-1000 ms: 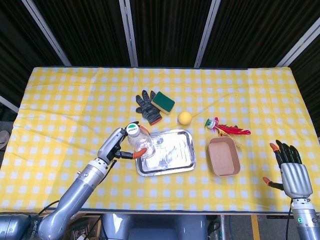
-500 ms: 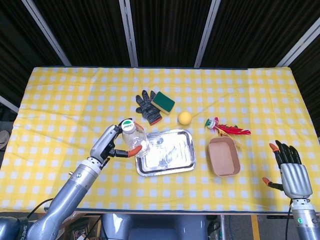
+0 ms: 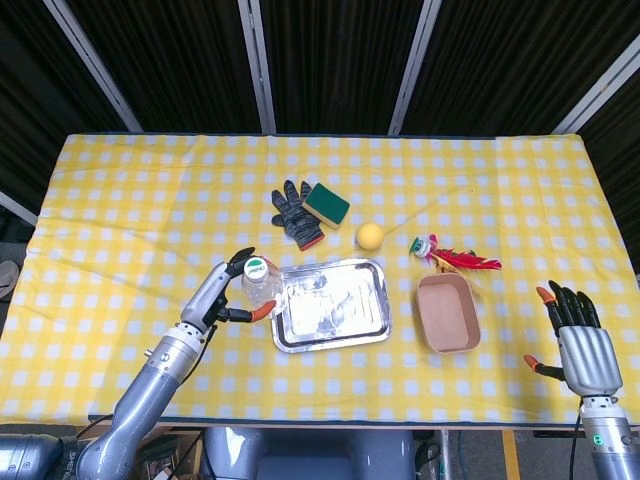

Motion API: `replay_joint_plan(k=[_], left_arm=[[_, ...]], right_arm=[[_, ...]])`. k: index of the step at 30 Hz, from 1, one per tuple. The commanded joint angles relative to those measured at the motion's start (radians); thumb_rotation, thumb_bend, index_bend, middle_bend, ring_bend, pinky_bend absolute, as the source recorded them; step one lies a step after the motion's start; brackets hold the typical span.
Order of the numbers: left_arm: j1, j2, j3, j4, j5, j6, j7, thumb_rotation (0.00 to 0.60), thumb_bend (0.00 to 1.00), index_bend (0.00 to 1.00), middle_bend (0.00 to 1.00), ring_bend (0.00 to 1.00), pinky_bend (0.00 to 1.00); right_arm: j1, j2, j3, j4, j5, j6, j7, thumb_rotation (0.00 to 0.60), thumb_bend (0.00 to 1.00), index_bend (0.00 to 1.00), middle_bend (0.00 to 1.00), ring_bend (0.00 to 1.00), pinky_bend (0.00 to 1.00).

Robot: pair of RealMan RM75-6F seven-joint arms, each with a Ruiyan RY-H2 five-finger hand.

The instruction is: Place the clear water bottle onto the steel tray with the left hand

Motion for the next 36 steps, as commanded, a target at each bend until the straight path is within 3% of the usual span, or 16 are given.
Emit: replay_joint_plan(k=[1,7,12,19,25,31,36], left_arm=[[0.001,-0.073,0.014,0.027,0.045,0.083,0.057,0.600,0.51,0.53,0.54,0.02,0.00],[-0.033,-0.244,0.011,0.115,0.060,0.134,0.086,0.600,0.51,0.54,0.55,0.02,0.00],[-0.093,-0.407,-0.035,0.233,0.024,0.107,0.085,0.600,0.51,0.54,0.55,0.03,0.00],[-0.129,-0.510,-0.076,0.296,0.013,0.064,0.067,0.600,0.52,0.55,0.56,0.05,0.00],[-0.071,-0.441,-0.064,0.223,0.041,0.115,0.096,0.600,0.52,0.55,0.56,0.05,0.00],[0.096,-0.207,0.016,0.111,0.124,0.171,0.056,0.600,0.52,0.55,0.55,0.05,0.00],[0.194,-0.056,0.041,0.127,0.178,0.133,-0.075,0.600,0.52,0.55,0.55,0.05,0.00]], right_arm=[[0.000,0.001,0.000,-0.002,0.000,0.000,0.002,0.600,0.05,0.08,0.00,0.00,0.00],[-0.002,0.002,-0.001,-0.001,0.001,0.000,0.004,0.600,0.05,0.08,0.00,0.00,0.00],[-0.003,0.005,0.000,0.001,0.002,0.002,0.008,0.600,0.05,0.08,0.00,0.00,0.00],[-0.003,0.010,0.002,0.003,0.015,-0.008,0.015,0.600,0.05,0.08,0.00,0.00,0.00],[-0.004,0.011,-0.002,-0.002,0.008,-0.006,0.011,0.600,0.05,0.08,0.00,0.00,0.00],[-0.005,0.008,-0.006,-0.014,0.002,-0.004,-0.001,0.600,0.05,0.08,0.00,0.00,0.00],[-0.002,0.002,-0.010,-0.021,-0.001,-0.011,-0.019,0.600,0.05,0.08,0.00,0.00,0.00]])
